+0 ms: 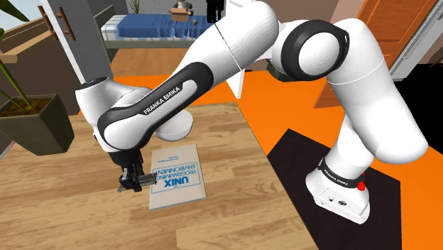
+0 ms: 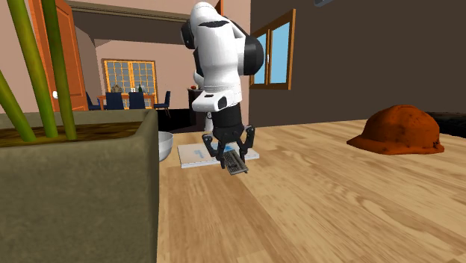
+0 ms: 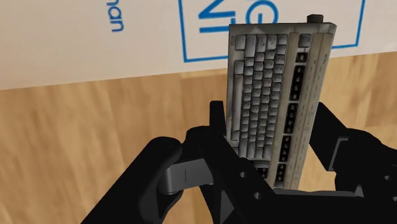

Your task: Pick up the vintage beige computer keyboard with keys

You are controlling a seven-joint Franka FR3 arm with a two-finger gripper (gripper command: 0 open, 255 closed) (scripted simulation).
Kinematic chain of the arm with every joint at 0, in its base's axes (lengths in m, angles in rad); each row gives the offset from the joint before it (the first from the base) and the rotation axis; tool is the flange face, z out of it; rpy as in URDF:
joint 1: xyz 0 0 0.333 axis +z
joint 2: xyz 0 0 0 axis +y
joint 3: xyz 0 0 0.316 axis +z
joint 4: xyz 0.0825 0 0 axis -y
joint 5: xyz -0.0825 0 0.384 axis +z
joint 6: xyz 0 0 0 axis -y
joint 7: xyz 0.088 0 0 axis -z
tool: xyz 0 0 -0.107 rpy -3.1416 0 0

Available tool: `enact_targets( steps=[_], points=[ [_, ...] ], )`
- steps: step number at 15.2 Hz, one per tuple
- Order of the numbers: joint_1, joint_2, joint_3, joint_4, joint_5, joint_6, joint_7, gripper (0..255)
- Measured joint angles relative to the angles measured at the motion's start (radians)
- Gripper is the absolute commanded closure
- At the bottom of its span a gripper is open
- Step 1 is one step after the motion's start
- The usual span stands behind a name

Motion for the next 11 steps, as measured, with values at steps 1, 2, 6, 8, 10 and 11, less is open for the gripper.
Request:
enact_targets(
  steps=[1,2,6,8,10,11],
  points=[
    [0.0,-0.005,0.001,-0.002,0.001,-0.003,0.001,255],
    [-0.001,-0.009,0.002,0.0,0.002,-0.01,0.0,255],
    [-0.003,-0.038,0.007,0.004,0.007,-0.043,0.002,255],
    [-0.004,-0.05,0.009,0.01,0.01,-0.062,0.003,255],
    [-0.005,-0.067,0.012,0.012,0.013,-0.08,0.005,255],
    [-0.005,-0.075,0.014,0.012,0.014,-0.088,0.006,255]
  ],
)
